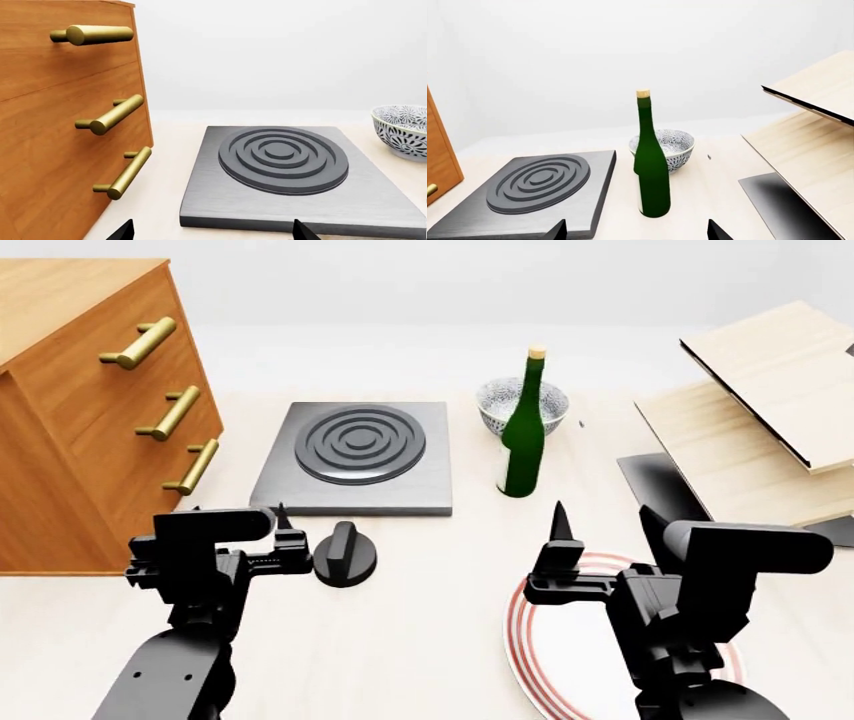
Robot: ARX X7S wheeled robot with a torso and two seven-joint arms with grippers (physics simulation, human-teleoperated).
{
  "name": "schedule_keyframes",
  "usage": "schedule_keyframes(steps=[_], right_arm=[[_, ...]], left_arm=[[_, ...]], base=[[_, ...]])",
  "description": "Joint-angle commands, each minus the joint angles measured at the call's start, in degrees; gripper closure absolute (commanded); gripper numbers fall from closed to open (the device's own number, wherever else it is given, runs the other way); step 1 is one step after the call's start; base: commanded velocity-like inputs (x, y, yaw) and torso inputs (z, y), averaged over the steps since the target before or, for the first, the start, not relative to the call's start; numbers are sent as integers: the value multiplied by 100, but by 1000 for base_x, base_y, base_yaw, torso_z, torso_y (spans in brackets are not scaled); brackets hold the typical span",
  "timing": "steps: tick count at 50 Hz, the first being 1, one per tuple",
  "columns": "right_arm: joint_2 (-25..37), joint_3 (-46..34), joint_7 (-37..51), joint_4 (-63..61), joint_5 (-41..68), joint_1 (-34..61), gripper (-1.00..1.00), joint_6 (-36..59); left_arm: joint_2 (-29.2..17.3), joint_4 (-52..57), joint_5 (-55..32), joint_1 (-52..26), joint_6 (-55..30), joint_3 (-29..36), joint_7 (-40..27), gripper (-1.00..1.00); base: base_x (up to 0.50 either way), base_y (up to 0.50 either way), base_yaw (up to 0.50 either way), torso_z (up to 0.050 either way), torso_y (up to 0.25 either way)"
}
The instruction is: Turn on the stove.
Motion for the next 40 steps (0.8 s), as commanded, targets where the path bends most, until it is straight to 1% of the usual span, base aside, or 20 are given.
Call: schedule_keyframes(steps=[1,5,12,24,33,40], right_arm=[[55,-2,34,54,55,-36,-100,-71],[60,5,45,80,70,-61,-100,-121],[80,-12,76,106,93,-87,-100,-161],[96,-89,98,183,134,-146,-100,-267],[129,-89,121,240,157,-203,-100,-349],[139,-95,144,283,187,-227,-100,-388]], left_arm=[[40,-1729,367,-302,1274,185,-72,-100],[66,-2175,382,-435,1628,152,-118,-100],[102,-3006,589,-587,2255,316,-187,-100],[170,-3804,614,-670,2855,377,-250,-100],[284,-4776,731,-880,3498,504,-341,-100],[375,-5212,723,-1032,3717,565,-342,-100]], base=[[0,0,0,0,0],[0,0,0,0,0],[0,0,0,0,0],[0,0,0,0,0],[0,0,0,0,0],[0,0,0,0,0]])
